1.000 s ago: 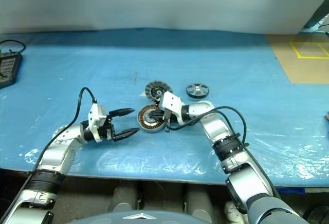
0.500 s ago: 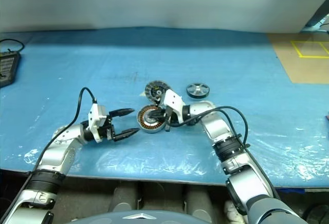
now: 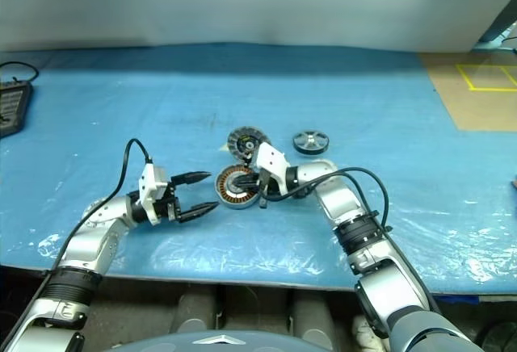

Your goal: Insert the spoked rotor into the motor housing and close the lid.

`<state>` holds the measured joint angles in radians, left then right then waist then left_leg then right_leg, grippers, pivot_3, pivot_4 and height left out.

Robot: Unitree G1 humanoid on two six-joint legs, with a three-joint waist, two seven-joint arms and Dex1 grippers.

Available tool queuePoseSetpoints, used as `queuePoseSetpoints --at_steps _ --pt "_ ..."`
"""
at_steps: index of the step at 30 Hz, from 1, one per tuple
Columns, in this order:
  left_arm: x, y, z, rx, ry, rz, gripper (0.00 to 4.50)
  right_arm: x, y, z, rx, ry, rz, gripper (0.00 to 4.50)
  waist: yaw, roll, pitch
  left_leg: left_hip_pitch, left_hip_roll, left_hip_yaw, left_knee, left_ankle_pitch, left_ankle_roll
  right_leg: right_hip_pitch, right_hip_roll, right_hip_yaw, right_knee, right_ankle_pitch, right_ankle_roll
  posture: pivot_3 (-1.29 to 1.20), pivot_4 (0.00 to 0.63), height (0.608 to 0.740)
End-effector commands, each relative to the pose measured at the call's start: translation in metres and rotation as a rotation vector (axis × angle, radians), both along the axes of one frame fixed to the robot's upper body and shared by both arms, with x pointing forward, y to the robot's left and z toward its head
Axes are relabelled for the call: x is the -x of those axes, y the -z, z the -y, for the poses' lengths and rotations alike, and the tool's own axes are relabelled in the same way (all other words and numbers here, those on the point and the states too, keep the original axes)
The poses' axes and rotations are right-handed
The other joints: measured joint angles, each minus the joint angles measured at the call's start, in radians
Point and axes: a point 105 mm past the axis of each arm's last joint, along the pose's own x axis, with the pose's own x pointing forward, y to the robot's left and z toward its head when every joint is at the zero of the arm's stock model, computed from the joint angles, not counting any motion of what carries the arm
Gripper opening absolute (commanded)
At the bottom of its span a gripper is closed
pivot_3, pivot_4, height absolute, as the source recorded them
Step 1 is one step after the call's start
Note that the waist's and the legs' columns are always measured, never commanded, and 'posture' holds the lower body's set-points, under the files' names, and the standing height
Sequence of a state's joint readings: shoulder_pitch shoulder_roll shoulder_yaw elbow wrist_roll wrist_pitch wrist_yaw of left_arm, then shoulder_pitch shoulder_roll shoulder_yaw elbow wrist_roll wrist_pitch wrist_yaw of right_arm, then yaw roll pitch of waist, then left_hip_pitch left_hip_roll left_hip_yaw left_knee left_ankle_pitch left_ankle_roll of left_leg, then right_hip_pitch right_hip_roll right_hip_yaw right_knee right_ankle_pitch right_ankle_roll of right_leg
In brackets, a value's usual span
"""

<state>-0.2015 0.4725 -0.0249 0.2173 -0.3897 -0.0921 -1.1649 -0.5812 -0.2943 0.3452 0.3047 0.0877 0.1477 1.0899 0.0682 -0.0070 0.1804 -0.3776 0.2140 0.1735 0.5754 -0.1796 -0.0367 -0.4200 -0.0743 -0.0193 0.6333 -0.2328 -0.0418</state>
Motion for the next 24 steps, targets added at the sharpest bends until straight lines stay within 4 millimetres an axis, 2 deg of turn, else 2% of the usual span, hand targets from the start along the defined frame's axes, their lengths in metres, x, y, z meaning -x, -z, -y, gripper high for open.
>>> queuePoseSetpoints --at_steps 1,9,15,18,24 --pt "-0.001 -0.007 -0.003 0.007 -0.014 0.04 4.07 0.003 0.014 0.006 0.086 -0.02 -0.002 0.02 0.0 0.0 0.0 0.0 0.0 0.0 0.0 0.0 0.0 0.0 0.0 0.0 0.0 0.0 0.0 0.0 0.15 0.74" --pt "-0.001 -0.007 -0.003 0.008 -0.015 0.038 4.07 0.002 0.029 0.014 0.169 -0.006 -0.011 0.02 0.0 0.0 0.0 0.001 0.0 0.0 0.0 0.0 0.0 0.001 0.0 0.0 0.0 0.0 0.0 0.0 0.15 0.74" --pt "-0.001 -0.007 -0.003 0.009 -0.017 0.037 4.07 0.001 0.038 0.022 0.25 -0.002 -0.002 0.02 0.0 0.0 0.0 0.009 0.0 0.0 -0.002 -0.001 0.002 0.009 0.0 0.001 -0.001 0.0 0.0 0.0 0.15 0.74" --pt "-0.001 -0.006 -0.004 0.008 -0.019 0.037 4.07 0.001 0.04 0.024 0.276 -0.008 0.018 0.02 0.0 0.001 -0.004 0.016 0.0 0.0 -0.007 -0.002 0.002 0.016 0.0 0.0 -0.008 0.0 0.001 0.0 0.15 0.74" --pt "-0.002 -0.006 -0.004 0.008 -0.02 0.038 4.07 0.0 0.047 0.029 0.335 -0.005 0.044 0.02 0.0 0.001 -0.009 0.018 0.0 0.001 -0.011 -0.002 0.002 0.018 0.0 0.0 -0.013 0.0 0.001 0.0 0.15 0.74"
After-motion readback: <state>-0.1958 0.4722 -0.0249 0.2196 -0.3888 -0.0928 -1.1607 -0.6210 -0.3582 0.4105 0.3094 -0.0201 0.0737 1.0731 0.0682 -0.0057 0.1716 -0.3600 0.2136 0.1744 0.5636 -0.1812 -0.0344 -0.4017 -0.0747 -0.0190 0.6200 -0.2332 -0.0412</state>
